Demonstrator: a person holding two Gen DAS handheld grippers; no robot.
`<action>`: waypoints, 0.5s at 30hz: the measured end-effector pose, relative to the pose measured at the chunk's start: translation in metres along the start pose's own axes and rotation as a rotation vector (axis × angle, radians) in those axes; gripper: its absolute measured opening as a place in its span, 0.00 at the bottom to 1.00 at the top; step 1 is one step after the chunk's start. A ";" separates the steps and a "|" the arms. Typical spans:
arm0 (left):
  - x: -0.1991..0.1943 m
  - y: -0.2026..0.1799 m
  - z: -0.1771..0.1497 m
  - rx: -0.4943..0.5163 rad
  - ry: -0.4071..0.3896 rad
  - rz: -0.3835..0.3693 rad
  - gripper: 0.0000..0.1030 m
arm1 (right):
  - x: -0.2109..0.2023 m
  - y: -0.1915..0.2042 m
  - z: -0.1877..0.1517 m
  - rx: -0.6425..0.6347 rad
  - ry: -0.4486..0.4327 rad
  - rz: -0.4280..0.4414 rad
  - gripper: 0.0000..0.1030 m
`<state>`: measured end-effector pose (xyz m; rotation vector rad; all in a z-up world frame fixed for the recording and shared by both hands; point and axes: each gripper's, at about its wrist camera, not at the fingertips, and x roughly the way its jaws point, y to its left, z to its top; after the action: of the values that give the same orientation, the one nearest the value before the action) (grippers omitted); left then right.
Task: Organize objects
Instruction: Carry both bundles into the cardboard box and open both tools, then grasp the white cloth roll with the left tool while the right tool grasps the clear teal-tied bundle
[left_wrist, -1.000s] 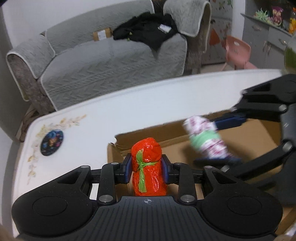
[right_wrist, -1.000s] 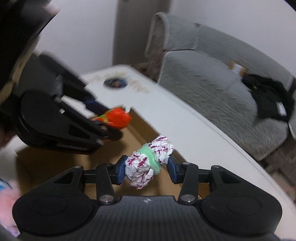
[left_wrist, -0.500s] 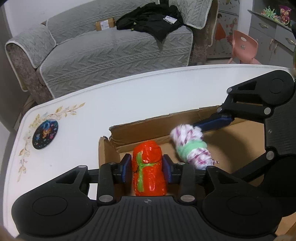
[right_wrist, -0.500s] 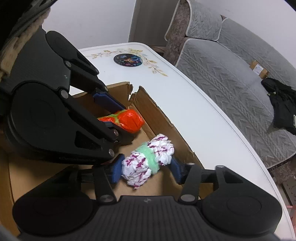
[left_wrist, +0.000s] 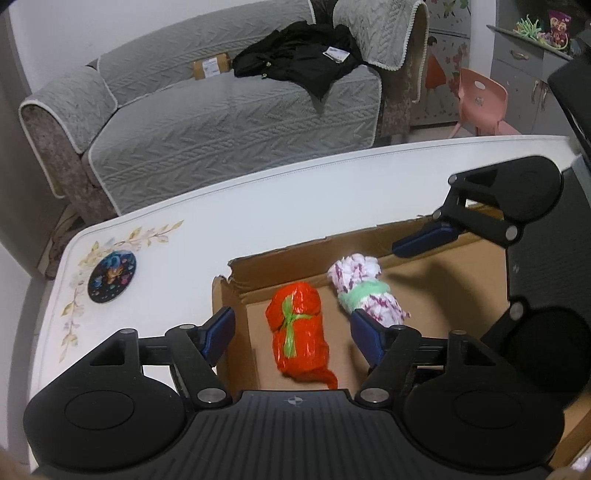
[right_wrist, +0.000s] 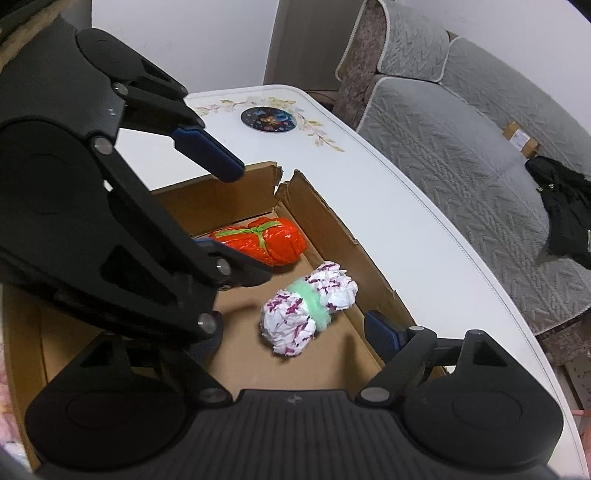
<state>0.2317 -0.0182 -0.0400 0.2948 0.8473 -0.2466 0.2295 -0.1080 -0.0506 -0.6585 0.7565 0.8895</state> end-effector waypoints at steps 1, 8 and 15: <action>-0.002 0.000 0.000 0.001 0.000 0.001 0.72 | -0.002 0.000 0.000 -0.001 -0.002 -0.006 0.79; -0.024 0.004 -0.005 -0.005 -0.009 -0.002 0.77 | -0.016 -0.002 0.005 0.013 -0.017 -0.019 0.79; -0.085 0.017 -0.037 -0.015 -0.064 0.011 0.84 | -0.077 0.007 -0.015 0.038 -0.090 -0.047 0.82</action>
<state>0.1576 0.0186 0.0043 0.2762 0.7841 -0.2384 0.1872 -0.1492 0.0016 -0.5965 0.6738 0.8543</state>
